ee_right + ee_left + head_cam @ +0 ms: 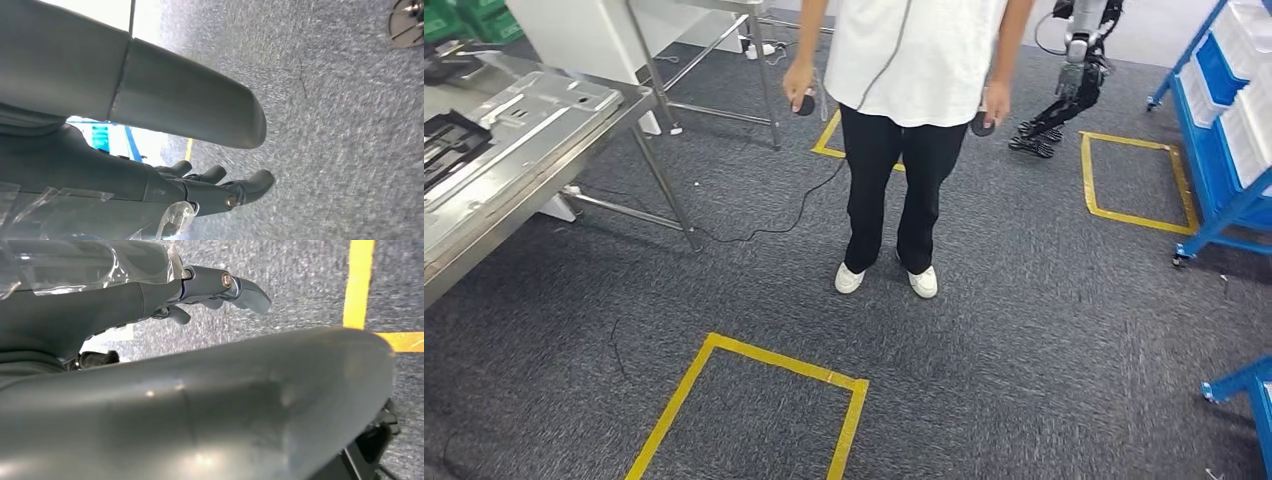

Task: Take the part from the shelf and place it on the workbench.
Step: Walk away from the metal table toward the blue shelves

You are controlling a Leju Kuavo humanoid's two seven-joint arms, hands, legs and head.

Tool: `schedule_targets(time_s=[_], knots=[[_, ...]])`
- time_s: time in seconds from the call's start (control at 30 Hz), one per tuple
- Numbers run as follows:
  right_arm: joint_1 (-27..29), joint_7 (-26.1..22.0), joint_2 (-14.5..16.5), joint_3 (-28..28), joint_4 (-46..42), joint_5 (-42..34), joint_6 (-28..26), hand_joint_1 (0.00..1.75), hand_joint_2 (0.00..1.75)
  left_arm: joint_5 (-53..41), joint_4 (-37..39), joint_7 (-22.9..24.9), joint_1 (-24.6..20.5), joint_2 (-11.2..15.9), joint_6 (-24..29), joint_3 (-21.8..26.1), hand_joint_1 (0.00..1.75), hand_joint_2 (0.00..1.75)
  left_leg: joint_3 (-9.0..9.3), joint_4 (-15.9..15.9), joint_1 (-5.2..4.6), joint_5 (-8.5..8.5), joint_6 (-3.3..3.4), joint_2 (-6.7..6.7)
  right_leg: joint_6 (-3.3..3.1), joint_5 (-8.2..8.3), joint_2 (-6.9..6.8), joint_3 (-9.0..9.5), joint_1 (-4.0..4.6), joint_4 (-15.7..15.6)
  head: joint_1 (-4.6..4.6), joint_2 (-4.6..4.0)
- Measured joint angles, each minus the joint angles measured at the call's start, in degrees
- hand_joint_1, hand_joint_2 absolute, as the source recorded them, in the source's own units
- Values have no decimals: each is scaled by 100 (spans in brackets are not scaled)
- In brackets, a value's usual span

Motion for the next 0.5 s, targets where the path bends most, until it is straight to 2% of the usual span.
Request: schedule_targets(time_s=[0.03, 0.1, 0.13, 0.17, 0.2, 0.23, 0.27, 0.3, 0.33, 0.37, 0.4, 0.43, 0.5], knots=[[1, 1, 3, 0, 0, -1, 0, 0, 0, 1, 0, 0, -3, 2, 1, 0, 0, 0, 4, 12, -16, -17, -32, 46, -36, 31, -42, 70, 11, -155, -2, 0], [9, 2, 4, -1, 1, -2, 0, 0, 0, 2, 0, 0, -13, 2, 1, 0, 0, 0, 16, 15, -11, -30, -86, 139, -136, 34, 67, 39, 39, -173, -3, 0], [12, 1, 3, -1, 1, -2, 0, 0, 0, 2, 0, 0, -21, 1, 2, 0, 0, 0, 15, 43, 10, -58, -121, 112, -172, 44, 123, 26, 45, -177, -5, 0], [7, -1, 2, -1, 2, -2, -1, 0, 0, 3, 0, -1, -27, 0, 2, 0, 0, 0, -21, 146, 32, -140, -155, 11, -213, 60, 178, 14, 45, -182, -5, 0], [-3, -2, 1, -1, 3, -3, -1, 0, 0, 4, 0, -1, -29, -1, 2, 0, 0, 0, -111, 366, 50, -286, -183, -133, -249, 79, 232, 5, 37, -188, -6, -1], [-14, -4, 1, -2, 3, -5, -1, 0, 0, 6, 0, -2, -22, -1, 2, 0, 0, 0, -265, 719, 62, -487, -202, -305, -275, 93, 286, -9, 37, -190, -7, -1], [-22, -5, 1, -2, 4, -11, -2, 0, 0, 8, 0, -2, -9, -2, 2, 0, 0, 0, -467, 1152, 66, -701, -206, -417, -297, 104, 356, -26, 41, -188, -6, -1], [-24, -5, 2, -2, 4, -18, -1, 0, 0, 9, 0, -1, 7, -3, 3, 0, 0, 0, -663, 1561, 66, -859, -204, -468, -314, 114, 433, -41, 48, -185, -5, -2], [-25, -5, 3, -2, 4, -26, -1, 0, 0, 10, 0, -1, 21, -5, 4, 0, 0, 0, -796, 1818, 66, -916, -199, -492, -325, 124, 514, -52, 57, -183, -5, -1], [-22, -5, 4, -2, 5, -31, -1, 0, 0, 10, 0, -1, 28, -8, 5, 0, 0, 0, -822, 1841, 65, -849, -185, -506, -332, 132, 601, -58, 59, -181, -5, 0], [-23, -5, 5, -1, 5, -33, -1, 0, 0, 10, 0, -1, 29, -9, 7, 0, 0, 0, -730, 1610, 60, -666, -158, -530, -332, 141, 679, -56, 64, -180, -7, 0], [-22, -5, 10, -1, 6, -34, -1, 0, 0, 10, 0, -1, 24, -10, 10, 0, 0, 0, -550, 1189, 47, -419, -115, -601, -325, 148, 755, -52, 63, -182, -8, 0], [-17, -5, 34, -1, 7, -35, -1, 0, 0, 16, 0, 0, 8, 3, 18, 0, 0, 0, -216, 364, 5, -34, -10, -875, -283, 170, 891, -67, 51, -179, -9, 0]])
